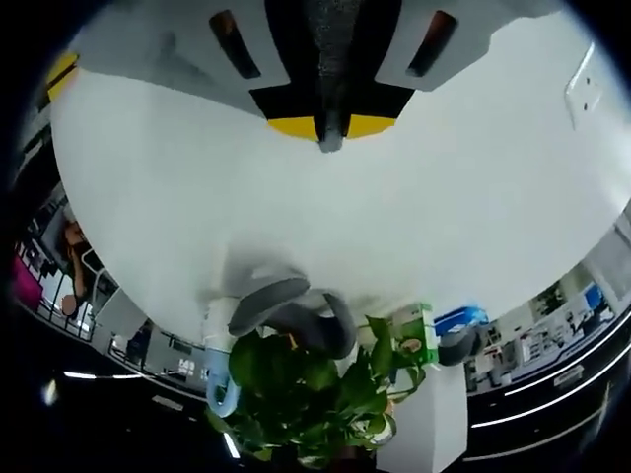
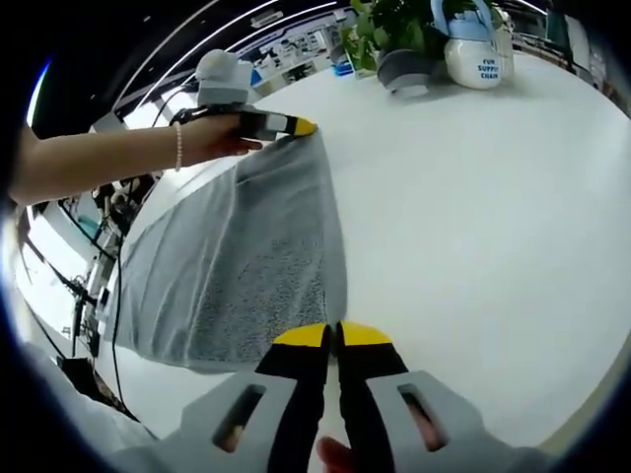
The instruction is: Fold the towel on the table until its edges align and the towel forms a compact rectangular stack.
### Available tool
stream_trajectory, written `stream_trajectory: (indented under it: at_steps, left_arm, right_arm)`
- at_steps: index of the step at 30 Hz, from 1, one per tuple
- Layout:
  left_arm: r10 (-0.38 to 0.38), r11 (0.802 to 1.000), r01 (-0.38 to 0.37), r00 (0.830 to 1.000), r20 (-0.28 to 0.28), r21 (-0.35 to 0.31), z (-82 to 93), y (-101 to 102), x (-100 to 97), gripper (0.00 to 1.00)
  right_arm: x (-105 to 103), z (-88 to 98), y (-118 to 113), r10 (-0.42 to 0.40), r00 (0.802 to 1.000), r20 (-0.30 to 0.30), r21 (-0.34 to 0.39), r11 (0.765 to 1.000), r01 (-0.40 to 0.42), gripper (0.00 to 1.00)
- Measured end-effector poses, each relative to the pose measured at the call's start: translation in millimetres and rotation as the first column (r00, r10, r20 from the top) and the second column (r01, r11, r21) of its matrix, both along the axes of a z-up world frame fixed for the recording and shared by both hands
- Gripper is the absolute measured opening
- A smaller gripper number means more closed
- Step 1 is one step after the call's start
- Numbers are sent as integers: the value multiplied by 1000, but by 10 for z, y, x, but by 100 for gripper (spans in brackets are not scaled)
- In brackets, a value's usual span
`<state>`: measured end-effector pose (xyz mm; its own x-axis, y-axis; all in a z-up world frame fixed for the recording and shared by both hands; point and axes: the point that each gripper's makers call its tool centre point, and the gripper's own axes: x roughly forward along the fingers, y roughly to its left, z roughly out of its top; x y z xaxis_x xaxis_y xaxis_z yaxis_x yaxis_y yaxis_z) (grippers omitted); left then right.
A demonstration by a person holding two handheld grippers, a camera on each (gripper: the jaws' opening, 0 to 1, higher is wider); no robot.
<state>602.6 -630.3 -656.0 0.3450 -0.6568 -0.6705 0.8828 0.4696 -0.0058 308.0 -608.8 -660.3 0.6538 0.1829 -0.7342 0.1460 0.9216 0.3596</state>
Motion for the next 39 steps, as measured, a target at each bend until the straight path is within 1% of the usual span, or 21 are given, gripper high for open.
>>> stream_trajectory:
  at_steps: [1, 2, 4, 7, 11, 14, 18, 24, 29, 30, 34, 37, 39]
  left_arm:
    - [-4, 1000, 4, 1000, 6, 6, 1, 5, 7, 6]
    - [0, 1000, 0, 1000, 0, 6, 1, 10, 12, 6]
    - [25, 1000, -25, 999, -25, 5, 4, 31, 13, 6]
    - [37, 999, -38, 998, -45, -9, 21, 38, 1, 6]
    - [65, 997, -68, 994, -87, -36, 113, 34, -21, 6]
    - [52, 998, -56, 995, -81, -37, 173, 27, -49, 6]
    - [36, 997, -40, 996, -76, -62, 285, -30, -97, 6]
    - [22, 994, -29, 997, -74, -103, 459, -211, -159, 6]
    - [-2, 991, -6, 998, -58, -132, 567, -413, -231, 6]
    - [-6, 990, -3, 998, -61, -138, 580, -449, -246, 6]
    - [-15, 986, 1, 997, -81, -168, 638, -619, -320, 6]
    - [-34, 984, 22, 997, -68, -179, 697, -748, -383, 6]
    - [-51, 981, 39, 997, -57, -188, 739, -830, -415, 6]
  right_arm:
    - [-2, 11, -5, 1, 1000, 0, -6, 1000, -1, 0]
    - [-3, 25, -9, 2, 1000, 3, -13, 1000, -2, 0]
    - [-1, 57, -3, 11, 1000, 8, -15, 1000, -11, 0]
    - [1, 95, -27, 8, 1000, 10, -11, 1000, -8, 0]
    - [-26, 146, -88, -10, 1000, 10, -13, 1000, 10, 0]
    - [-62, 190, -111, -28, 1000, 13, -6, 1000, 28, 0]
    - [-82, 269, -138, -40, 999, 25, -17, 999, 40, 0]
    - [-147, 372, -286, -77, 996, 40, -38, 996, 79, 0]
    - [-212, 504, -472, -121, 990, 68, -23, 992, 122, 0]
    - [-226, 521, -507, -123, 990, 69, -31, 992, 125, 0]
    - [-309, 578, -681, -119, 991, 64, -101, 987, 125, 0]
    - [-355, 629, -783, -119, 991, 66, -131, 983, 126, 0]
    - [-373, 669, -839, -125, 990, 71, -134, 982, 133, 0]
